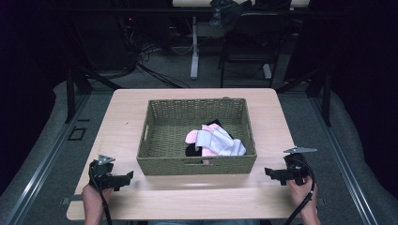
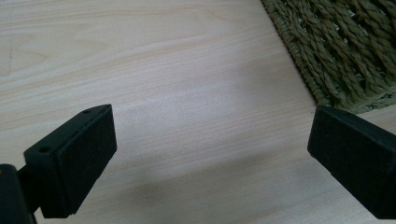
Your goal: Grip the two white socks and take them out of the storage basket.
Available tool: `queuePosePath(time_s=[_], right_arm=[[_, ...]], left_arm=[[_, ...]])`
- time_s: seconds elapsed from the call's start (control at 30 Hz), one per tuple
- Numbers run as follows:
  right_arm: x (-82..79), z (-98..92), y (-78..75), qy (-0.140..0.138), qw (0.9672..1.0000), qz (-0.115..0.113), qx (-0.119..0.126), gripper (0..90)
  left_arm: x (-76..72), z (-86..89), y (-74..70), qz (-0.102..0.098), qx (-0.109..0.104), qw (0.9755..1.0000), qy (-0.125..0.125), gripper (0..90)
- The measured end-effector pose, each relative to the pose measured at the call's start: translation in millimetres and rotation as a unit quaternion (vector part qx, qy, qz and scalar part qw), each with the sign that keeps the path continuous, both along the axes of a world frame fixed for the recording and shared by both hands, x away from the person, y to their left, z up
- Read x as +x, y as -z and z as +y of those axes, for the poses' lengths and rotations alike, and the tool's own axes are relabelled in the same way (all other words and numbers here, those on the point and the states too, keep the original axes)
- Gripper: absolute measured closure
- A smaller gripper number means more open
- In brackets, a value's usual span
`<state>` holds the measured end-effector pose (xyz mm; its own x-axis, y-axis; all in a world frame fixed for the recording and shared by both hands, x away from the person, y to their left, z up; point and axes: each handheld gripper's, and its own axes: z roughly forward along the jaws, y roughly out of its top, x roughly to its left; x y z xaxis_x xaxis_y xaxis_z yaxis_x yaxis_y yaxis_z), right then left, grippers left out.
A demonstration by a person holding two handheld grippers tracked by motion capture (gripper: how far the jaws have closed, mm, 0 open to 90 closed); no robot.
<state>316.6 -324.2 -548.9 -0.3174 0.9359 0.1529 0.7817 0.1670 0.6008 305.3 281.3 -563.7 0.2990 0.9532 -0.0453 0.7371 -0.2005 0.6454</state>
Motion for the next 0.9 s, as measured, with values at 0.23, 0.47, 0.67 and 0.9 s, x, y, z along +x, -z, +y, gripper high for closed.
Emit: queuePosePath(time_s=[0.23,0.47,0.67,0.9], right_arm=[[-0.8,2.6,-0.8,-0.001,1.0,0.0,-0.002,0.6],[-1.0,2.2,-0.9,-0.006,1.0,0.0,-0.002,1.1],[-3.1,2.7,-2.6,-0.005,1.0,0.0,0.003,0.9],[-3.0,4.4,-9.1,-0.009,0.9999,-0.005,0.006,0.0]], left_arm=[[-1.3,0.8,-0.7,-0.002,-0.004,1.0,-0.001,1.4],[-0.7,0.7,-0.6,0.0,-0.003,1.0,0.0,1.3],[-0.9,0.6,-0.6,-0.002,-0.004,1.0,0.0,1.4],[-0.6,1.0,0.0,-0.003,-0.005,1.0,-0.003,1.4]])
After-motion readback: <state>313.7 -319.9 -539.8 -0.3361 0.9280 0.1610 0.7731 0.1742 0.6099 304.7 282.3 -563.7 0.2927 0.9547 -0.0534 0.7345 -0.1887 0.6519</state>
